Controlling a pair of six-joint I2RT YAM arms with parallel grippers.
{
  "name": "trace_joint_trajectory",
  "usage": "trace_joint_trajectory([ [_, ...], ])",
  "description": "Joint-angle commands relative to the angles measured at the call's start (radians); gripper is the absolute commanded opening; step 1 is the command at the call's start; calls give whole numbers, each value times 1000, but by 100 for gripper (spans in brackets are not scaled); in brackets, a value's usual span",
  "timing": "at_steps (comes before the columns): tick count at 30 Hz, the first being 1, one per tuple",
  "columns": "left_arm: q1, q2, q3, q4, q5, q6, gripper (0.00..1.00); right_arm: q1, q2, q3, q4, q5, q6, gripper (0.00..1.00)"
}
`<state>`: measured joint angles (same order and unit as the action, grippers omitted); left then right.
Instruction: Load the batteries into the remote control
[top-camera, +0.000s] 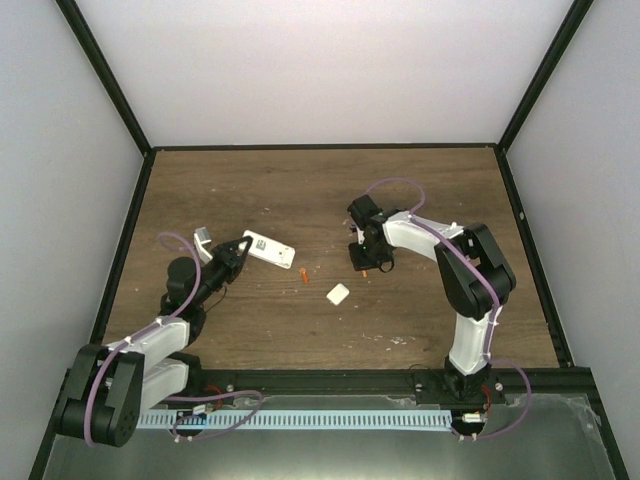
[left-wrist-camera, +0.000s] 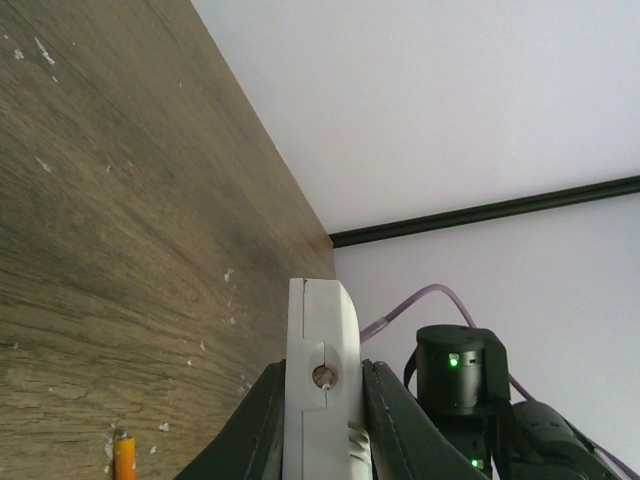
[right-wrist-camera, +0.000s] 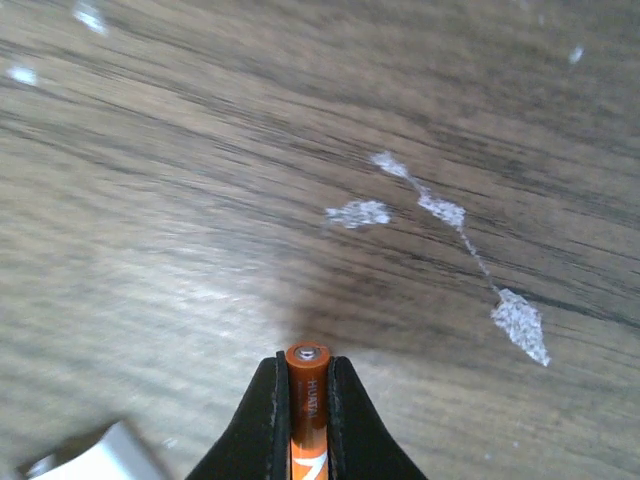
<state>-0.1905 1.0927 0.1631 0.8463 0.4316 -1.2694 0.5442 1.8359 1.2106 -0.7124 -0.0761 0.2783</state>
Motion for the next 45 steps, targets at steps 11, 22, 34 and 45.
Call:
trace_joint_trajectory([
  [11, -12, 71, 39, 234, -55, -208, 0, 38, -473, -165, 574, -345, 231, 1],
  [22, -24, 121, 23, 373, -64, -301, 0, 160, -467, -270, 918, -356, 358, 1],
  [34, -62, 156, 24, 434, -85, -325, 0, 224, -400, -257, 982, -286, 322, 1],
  [45, -69, 134, 32, 404, -95, -318, 0, 255, -400, -266, 999, -179, 305, 1],
])
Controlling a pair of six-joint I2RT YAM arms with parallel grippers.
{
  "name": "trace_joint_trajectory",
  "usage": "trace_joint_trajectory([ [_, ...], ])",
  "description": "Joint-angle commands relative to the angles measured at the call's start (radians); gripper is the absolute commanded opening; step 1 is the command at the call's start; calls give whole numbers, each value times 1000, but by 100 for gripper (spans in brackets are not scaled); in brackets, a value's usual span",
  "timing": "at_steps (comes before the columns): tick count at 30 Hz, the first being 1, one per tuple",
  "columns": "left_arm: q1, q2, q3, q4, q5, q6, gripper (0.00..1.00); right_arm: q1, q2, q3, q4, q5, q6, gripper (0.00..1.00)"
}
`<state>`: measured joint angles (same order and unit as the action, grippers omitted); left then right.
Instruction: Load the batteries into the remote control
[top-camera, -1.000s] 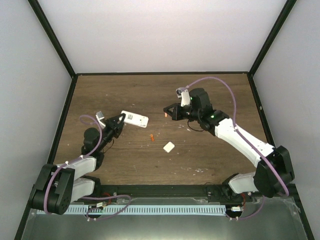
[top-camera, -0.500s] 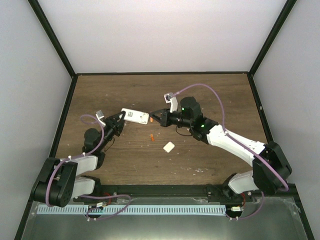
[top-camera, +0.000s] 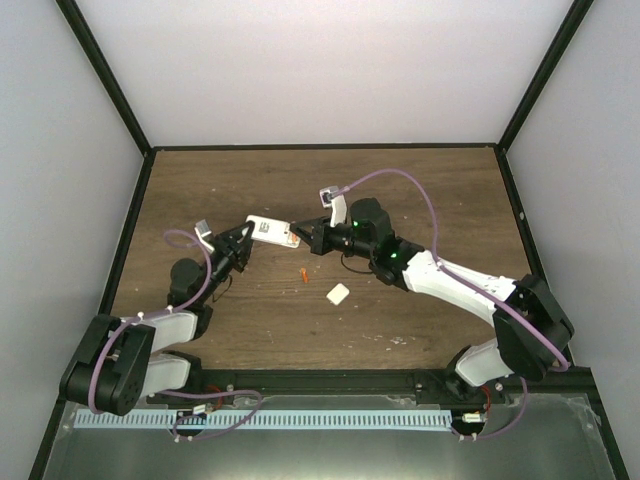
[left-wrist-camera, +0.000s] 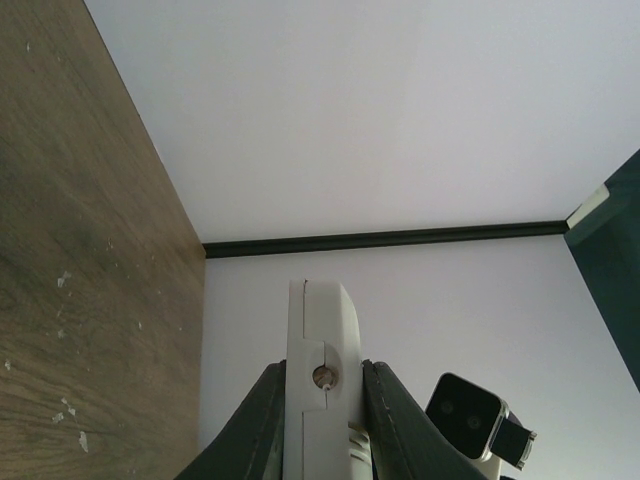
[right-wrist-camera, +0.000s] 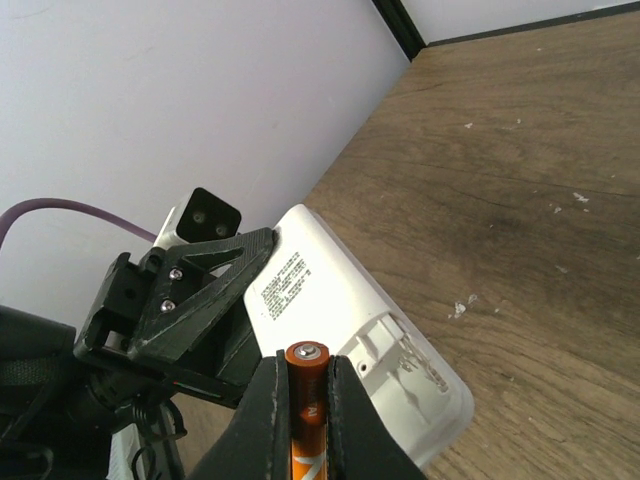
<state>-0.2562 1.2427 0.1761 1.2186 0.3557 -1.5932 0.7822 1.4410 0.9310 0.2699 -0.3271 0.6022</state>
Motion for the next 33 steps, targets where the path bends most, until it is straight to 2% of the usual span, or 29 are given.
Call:
trace_joint_trajectory([
  [1, -3, -16, 19, 32, -17, 7, 0, 19, -10, 8, 18, 86, -18, 1],
  [9, -4, -9, 24, 37, -17, 9, 0, 36, -23, -20, 30, 170, 21, 1],
  [18, -3, -8, 28, 40, -17, 12, 0, 56, 2, -22, 47, 193, 59, 1],
  [33, -3, -9, 33, 38, -23, 38, 0, 94, -3, -28, -10, 285, 88, 1],
])
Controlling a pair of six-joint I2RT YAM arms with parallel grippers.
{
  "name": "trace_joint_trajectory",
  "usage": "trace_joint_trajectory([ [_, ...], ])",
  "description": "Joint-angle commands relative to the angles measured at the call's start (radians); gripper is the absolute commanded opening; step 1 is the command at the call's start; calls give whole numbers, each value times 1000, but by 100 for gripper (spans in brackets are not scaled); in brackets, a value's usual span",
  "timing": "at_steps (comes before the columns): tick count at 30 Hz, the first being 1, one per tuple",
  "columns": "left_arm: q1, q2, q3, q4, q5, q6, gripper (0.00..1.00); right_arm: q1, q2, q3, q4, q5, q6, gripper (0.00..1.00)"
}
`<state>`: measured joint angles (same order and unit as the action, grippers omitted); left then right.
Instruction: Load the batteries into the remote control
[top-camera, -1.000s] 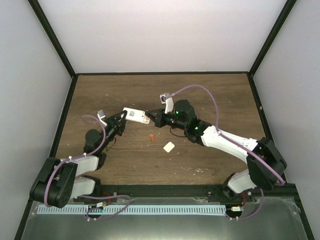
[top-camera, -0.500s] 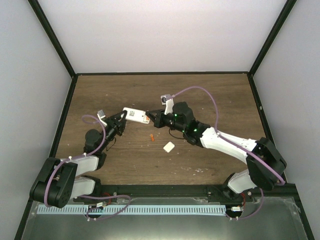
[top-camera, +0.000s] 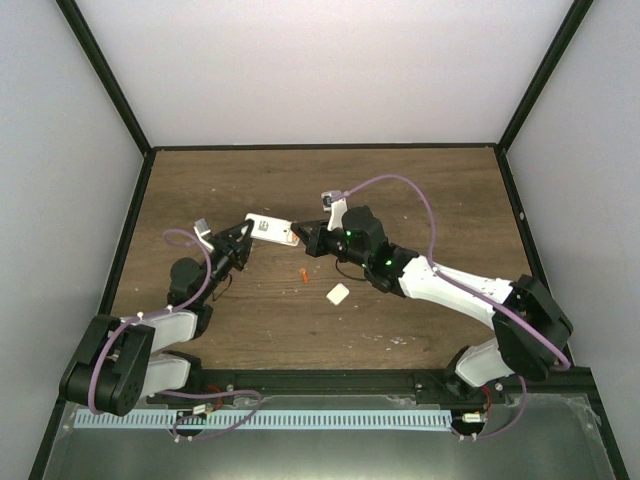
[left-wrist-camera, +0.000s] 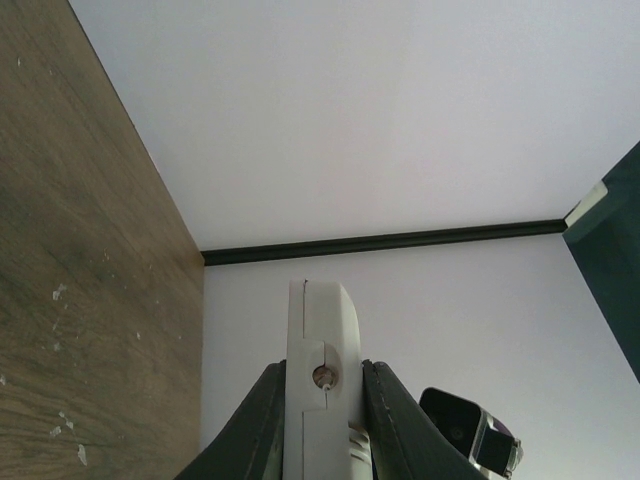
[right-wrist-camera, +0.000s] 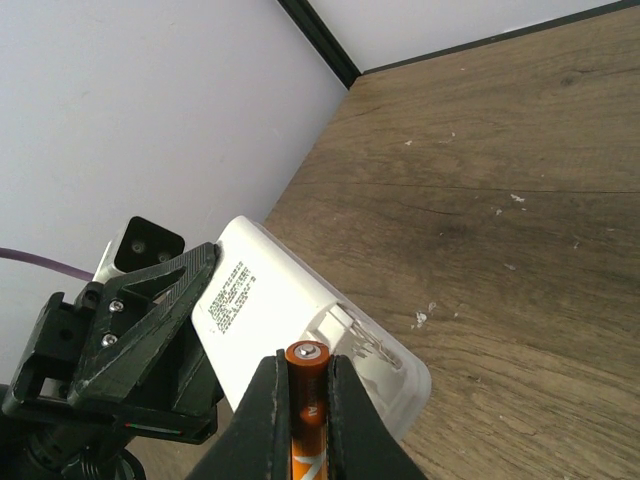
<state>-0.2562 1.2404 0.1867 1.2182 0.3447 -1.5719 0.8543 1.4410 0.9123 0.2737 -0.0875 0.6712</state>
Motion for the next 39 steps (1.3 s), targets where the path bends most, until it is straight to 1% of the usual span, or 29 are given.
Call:
trace_joint_trajectory([
  [1, -4, -7, 22, 39, -11, 18, 0, 25, -2, -7, -17, 51, 21, 1],
  [10, -5, -14, 20, 38, -17, 27, 0, 44, -16, -8, -88, 109, 37, 1],
  [19, -3, -18, 18, 36, -17, 30, 0, 50, -21, 4, -135, 158, 40, 7],
  [39, -3, -16, 23, 32, -10, 35, 0, 52, 24, 65, -148, 133, -17, 15],
])
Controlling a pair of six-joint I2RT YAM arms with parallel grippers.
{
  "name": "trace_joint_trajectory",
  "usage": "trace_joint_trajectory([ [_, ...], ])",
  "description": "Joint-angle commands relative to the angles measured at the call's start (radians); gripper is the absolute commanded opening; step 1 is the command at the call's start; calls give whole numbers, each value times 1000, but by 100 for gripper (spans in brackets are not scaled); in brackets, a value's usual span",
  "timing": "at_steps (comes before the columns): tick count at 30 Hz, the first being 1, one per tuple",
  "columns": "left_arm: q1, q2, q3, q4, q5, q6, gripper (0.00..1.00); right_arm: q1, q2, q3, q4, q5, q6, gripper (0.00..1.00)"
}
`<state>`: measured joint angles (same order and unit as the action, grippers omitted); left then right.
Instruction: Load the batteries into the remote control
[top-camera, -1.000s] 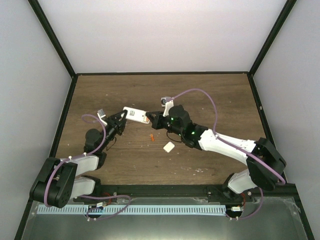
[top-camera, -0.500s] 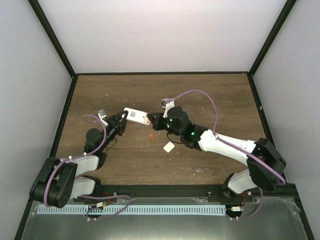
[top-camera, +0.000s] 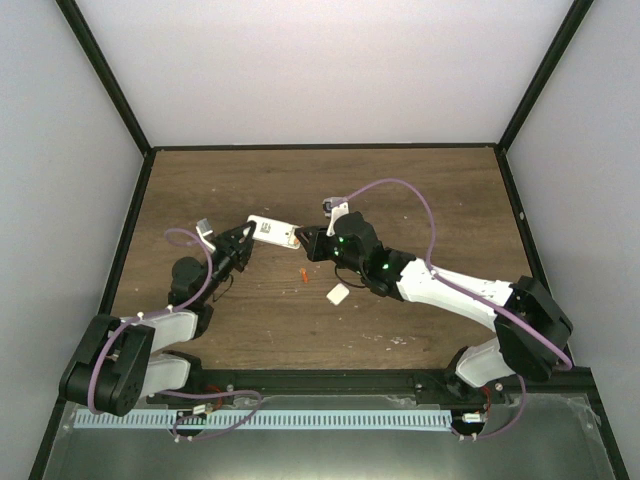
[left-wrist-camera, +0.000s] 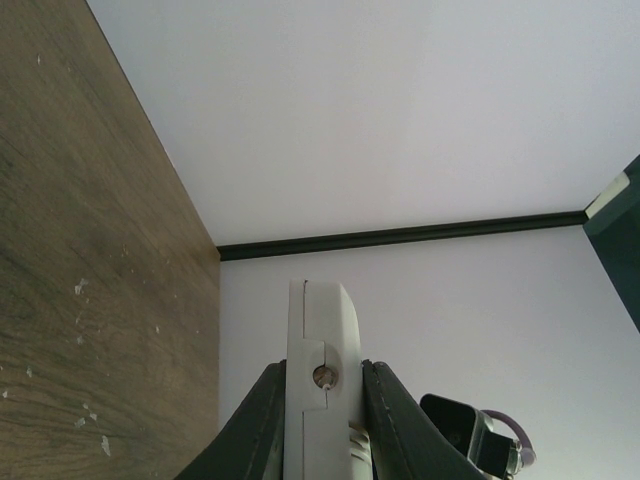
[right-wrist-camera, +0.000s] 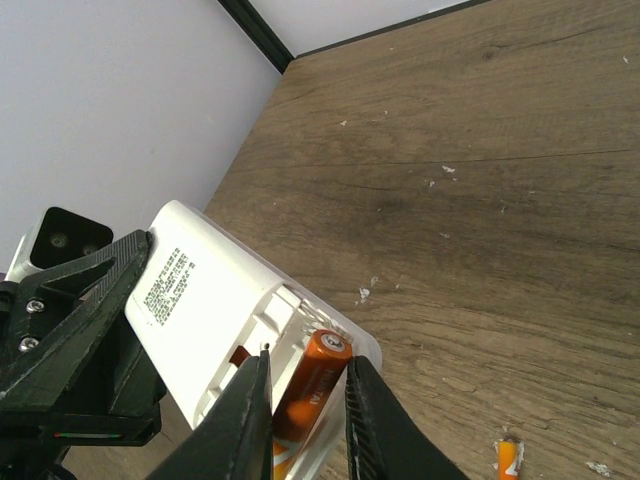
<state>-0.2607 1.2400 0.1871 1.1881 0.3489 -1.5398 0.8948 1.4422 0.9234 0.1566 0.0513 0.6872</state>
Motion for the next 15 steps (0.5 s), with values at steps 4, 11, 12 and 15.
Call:
trace_joint_trajectory([
  [4, 1, -13, 21, 63, -15, 3, 0, 12, 44, 83, -34, -21, -51, 16],
  [11, 1, -13, 23, 62, -16, 4, 0, 11, 50, 97, -41, -22, -61, 17],
  [12, 0, -11, 22, 62, -16, 4, 0, 11, 48, 97, -41, -20, -63, 17],
  [15, 1, -9, 23, 62, -16, 5, 0, 11, 39, 95, -44, -10, -63, 18],
])
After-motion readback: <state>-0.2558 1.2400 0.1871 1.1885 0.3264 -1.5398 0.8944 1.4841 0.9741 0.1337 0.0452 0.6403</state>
